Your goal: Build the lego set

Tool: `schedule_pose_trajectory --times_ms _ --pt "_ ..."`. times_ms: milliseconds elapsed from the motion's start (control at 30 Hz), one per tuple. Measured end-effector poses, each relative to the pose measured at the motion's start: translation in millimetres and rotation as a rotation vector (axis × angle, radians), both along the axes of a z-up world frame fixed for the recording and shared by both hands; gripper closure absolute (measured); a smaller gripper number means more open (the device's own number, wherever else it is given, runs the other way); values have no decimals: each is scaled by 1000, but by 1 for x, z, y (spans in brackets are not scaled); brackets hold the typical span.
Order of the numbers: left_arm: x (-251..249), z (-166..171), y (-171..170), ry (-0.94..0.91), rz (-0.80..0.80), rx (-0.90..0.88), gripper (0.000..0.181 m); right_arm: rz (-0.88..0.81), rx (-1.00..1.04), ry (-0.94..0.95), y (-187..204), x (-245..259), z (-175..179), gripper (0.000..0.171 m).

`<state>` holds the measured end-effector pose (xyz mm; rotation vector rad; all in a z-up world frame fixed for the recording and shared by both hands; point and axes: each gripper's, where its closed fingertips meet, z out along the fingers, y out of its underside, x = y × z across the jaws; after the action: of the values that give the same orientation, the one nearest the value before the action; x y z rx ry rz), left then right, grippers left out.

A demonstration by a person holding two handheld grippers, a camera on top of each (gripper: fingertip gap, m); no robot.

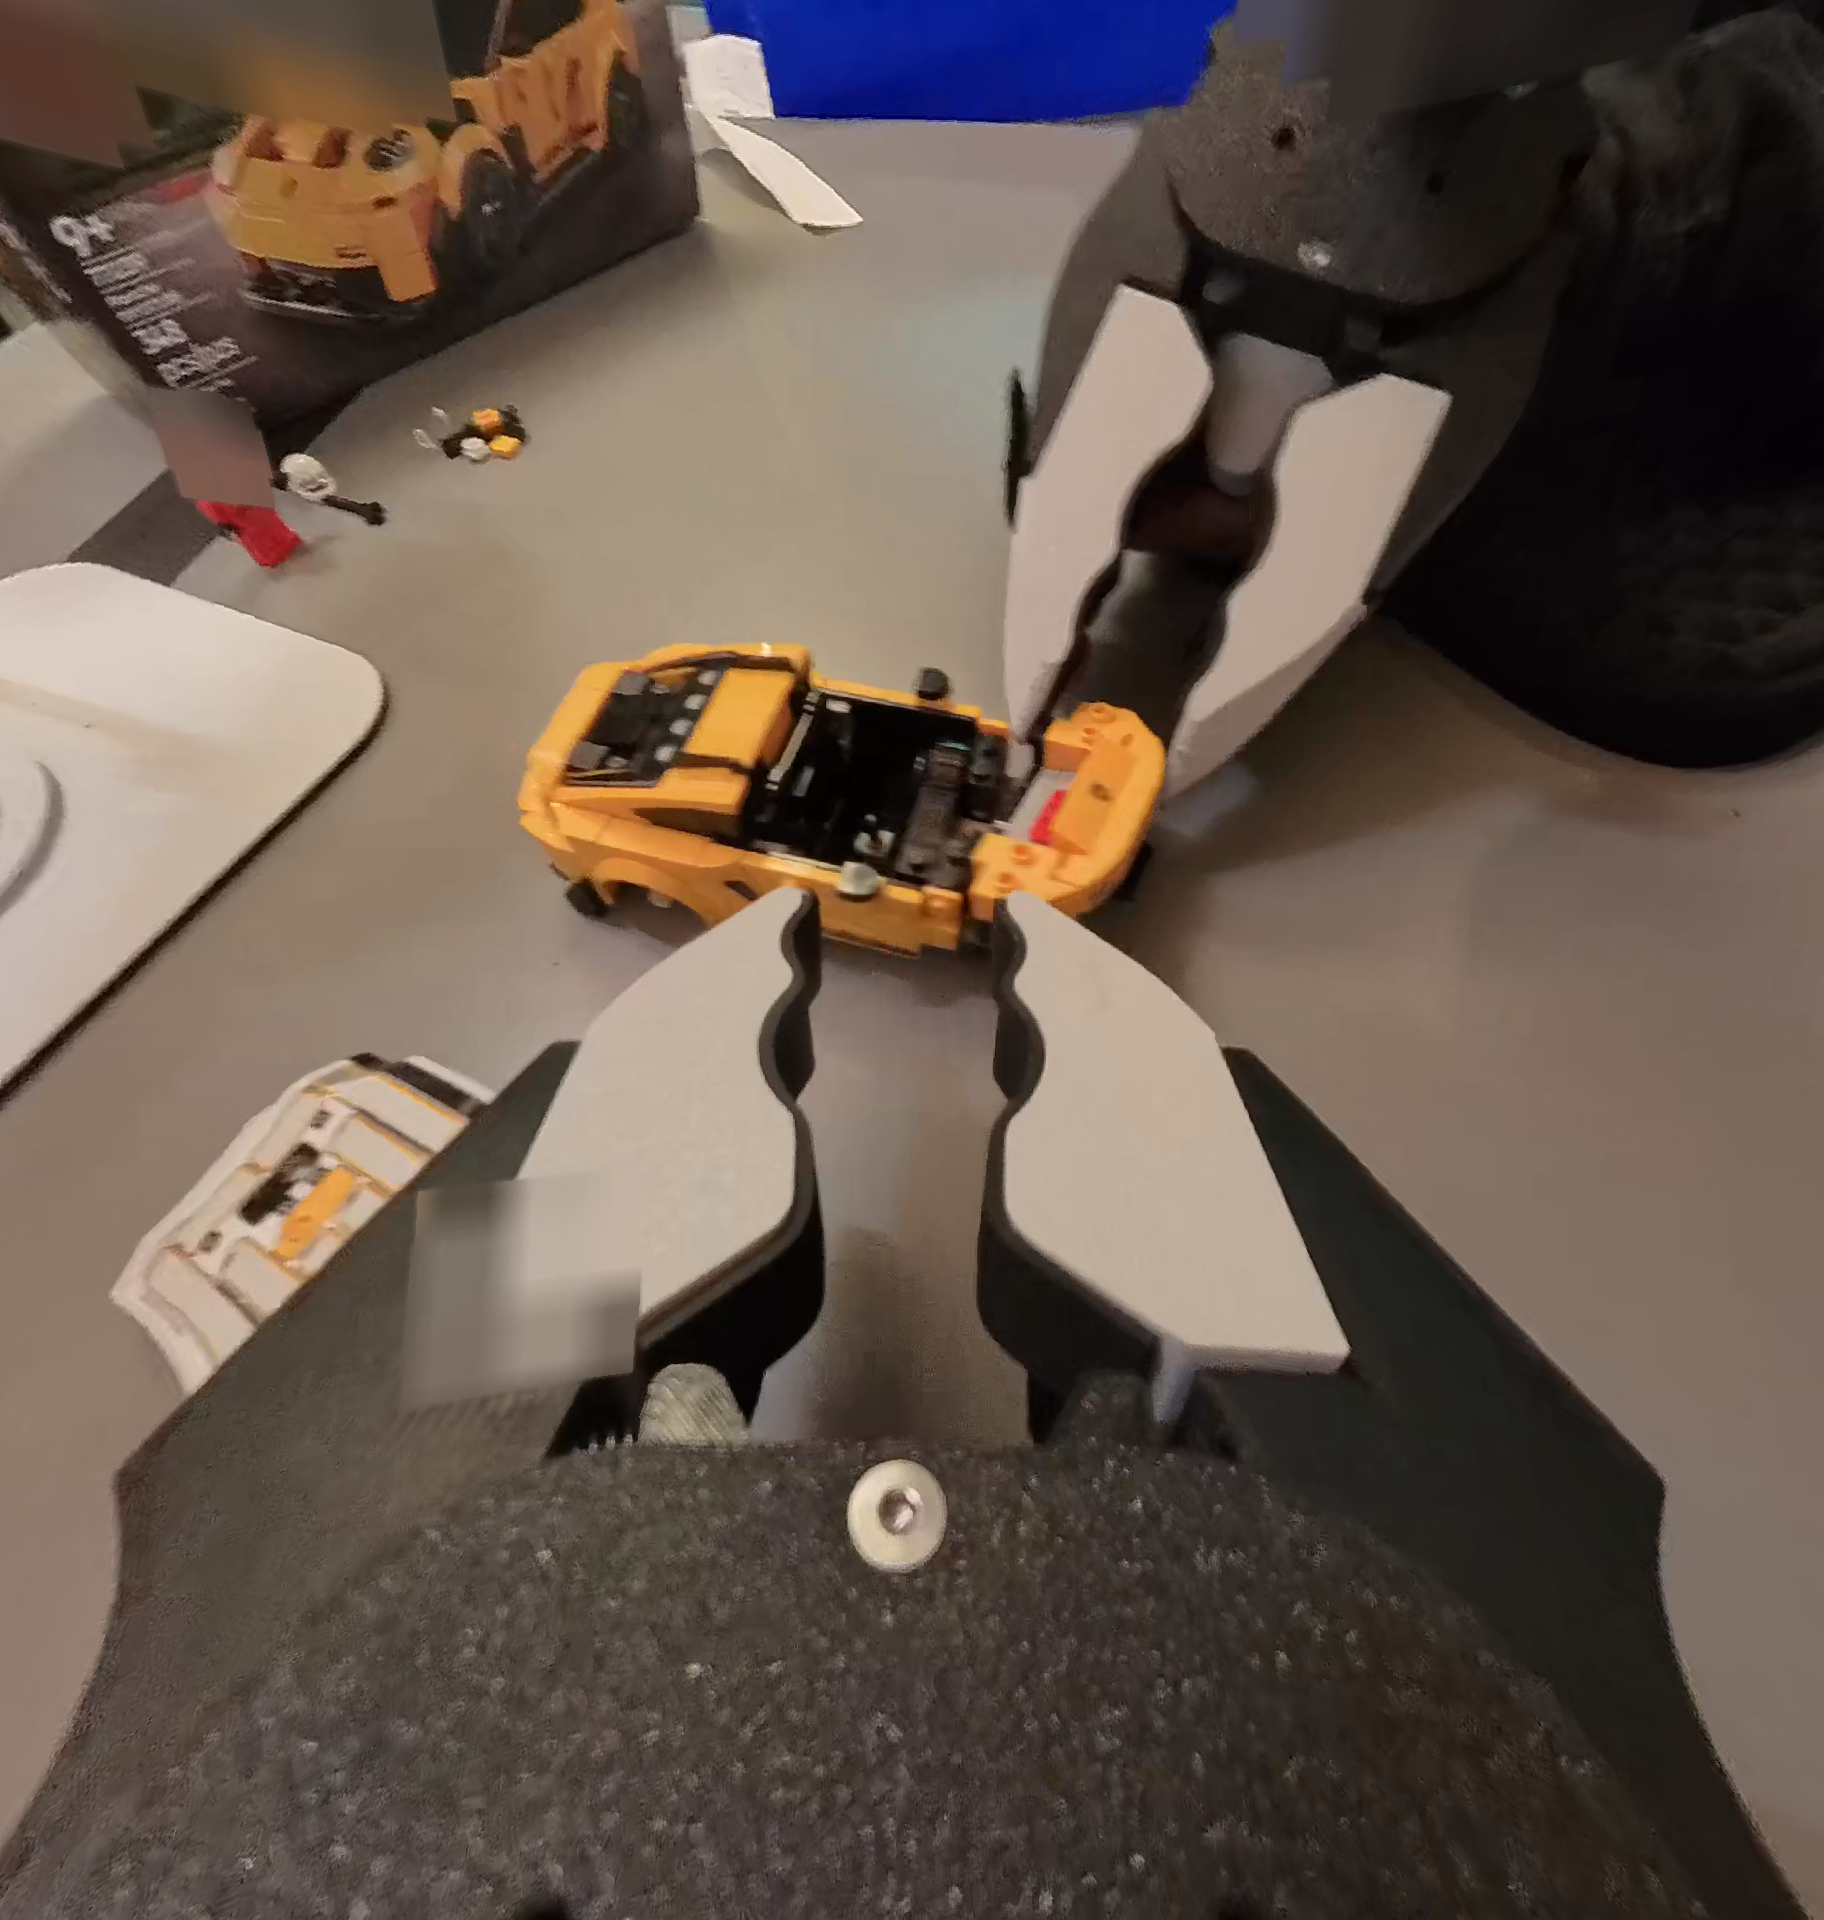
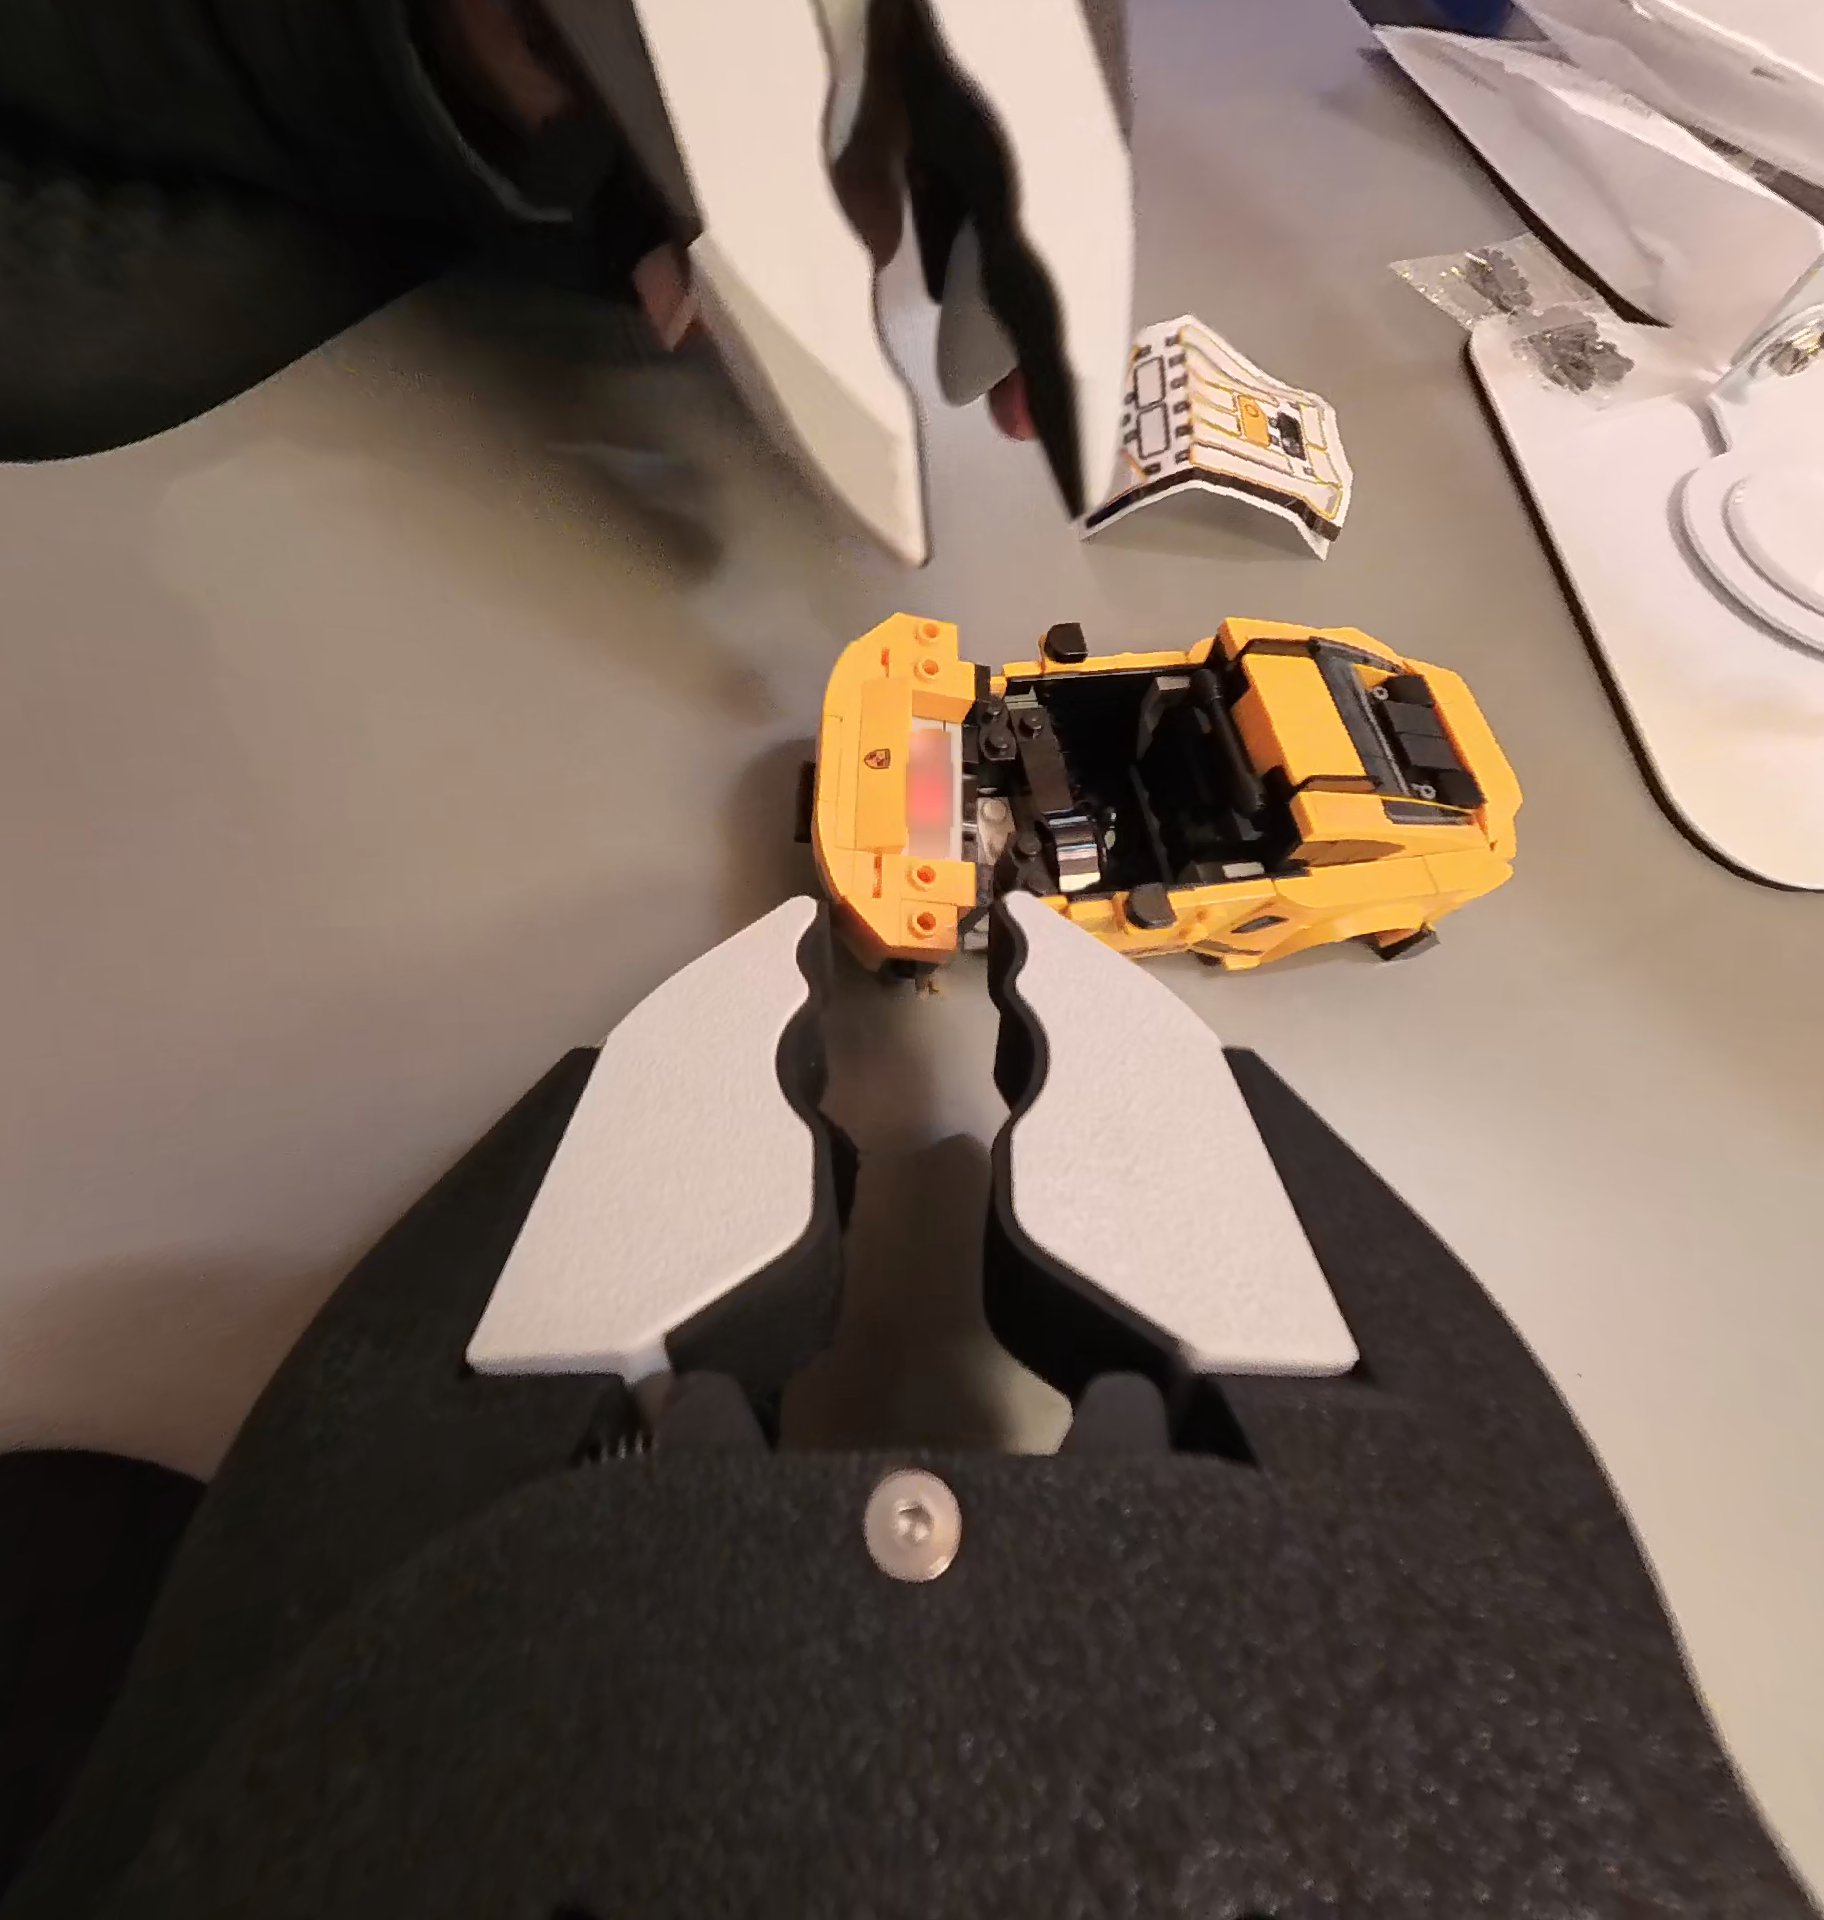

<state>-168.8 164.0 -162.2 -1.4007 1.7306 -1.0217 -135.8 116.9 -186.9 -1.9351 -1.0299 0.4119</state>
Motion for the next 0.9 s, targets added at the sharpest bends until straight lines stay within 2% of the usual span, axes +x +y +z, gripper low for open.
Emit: schedule_pose_trajectory --times_ms 167,267,400,567,667,900 --pt "19 2 41 48 2 -91 141 20 -27 3 2 5 0 143" --pt "39 5 63 83 -17 -219 134 38 -40 -19 1 7 0 143" --pt "67 3 79 126 -77 -276 126 73 -49 -49 1 8 1 143" --pt "78 -12 66 236 -194 -331 126 103 -58 -83 0 10 1 143" --pt "74 -12 52 245 -242 -339 139 116 -54 -105 0 11 0 143" --pt "61 -11 38 259 -235 -280 137 145 -71 -159 -6 18 1 141"
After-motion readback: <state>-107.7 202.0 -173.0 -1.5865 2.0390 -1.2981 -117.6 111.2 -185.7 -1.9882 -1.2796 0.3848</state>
